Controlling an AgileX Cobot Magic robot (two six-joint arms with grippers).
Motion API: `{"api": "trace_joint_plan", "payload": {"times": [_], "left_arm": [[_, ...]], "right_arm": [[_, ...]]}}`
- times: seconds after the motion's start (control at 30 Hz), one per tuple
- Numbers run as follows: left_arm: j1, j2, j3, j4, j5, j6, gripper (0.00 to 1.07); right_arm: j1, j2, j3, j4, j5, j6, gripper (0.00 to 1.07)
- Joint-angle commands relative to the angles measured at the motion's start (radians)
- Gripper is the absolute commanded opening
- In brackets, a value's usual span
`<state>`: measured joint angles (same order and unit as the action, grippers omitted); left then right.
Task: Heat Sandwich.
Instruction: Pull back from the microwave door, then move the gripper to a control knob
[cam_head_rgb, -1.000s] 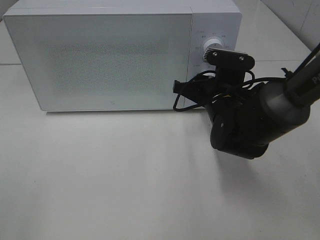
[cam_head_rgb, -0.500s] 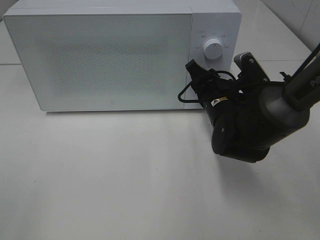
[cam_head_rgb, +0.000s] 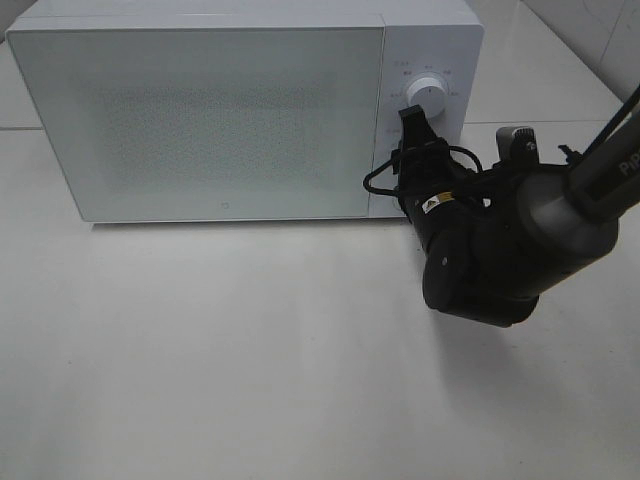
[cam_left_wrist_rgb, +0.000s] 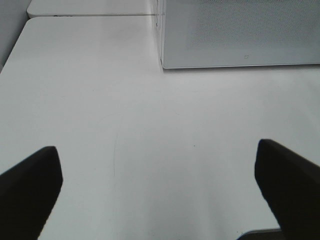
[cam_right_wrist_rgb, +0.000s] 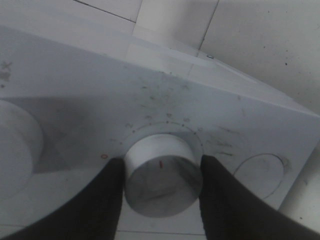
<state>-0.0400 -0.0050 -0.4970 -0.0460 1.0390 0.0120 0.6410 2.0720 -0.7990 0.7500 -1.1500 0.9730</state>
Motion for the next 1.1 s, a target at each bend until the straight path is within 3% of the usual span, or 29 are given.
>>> {"api": "trace_joint_plan", "payload": {"times": [0.03, 0.47, 1.1], "left_arm": [[0.003, -0.026, 0.004, -0.006, -0.012, 0.002, 1.04], [0.003, -0.026, 0.004, -0.006, -0.012, 0.002, 1.04], [0.003, -0.026, 0.004, -0.006, -0.012, 0.002, 1.04]], "right_arm": [[-0.002, -0.011, -0.021, -0.007, -0.12, 0.082, 0.05], [-0.002, -0.008, -0.021, 0.037, -0.108, 0.322, 0.05], [-0.002, -0.008, -0.021, 0.026, -0.112, 0.311, 0.1]]}}
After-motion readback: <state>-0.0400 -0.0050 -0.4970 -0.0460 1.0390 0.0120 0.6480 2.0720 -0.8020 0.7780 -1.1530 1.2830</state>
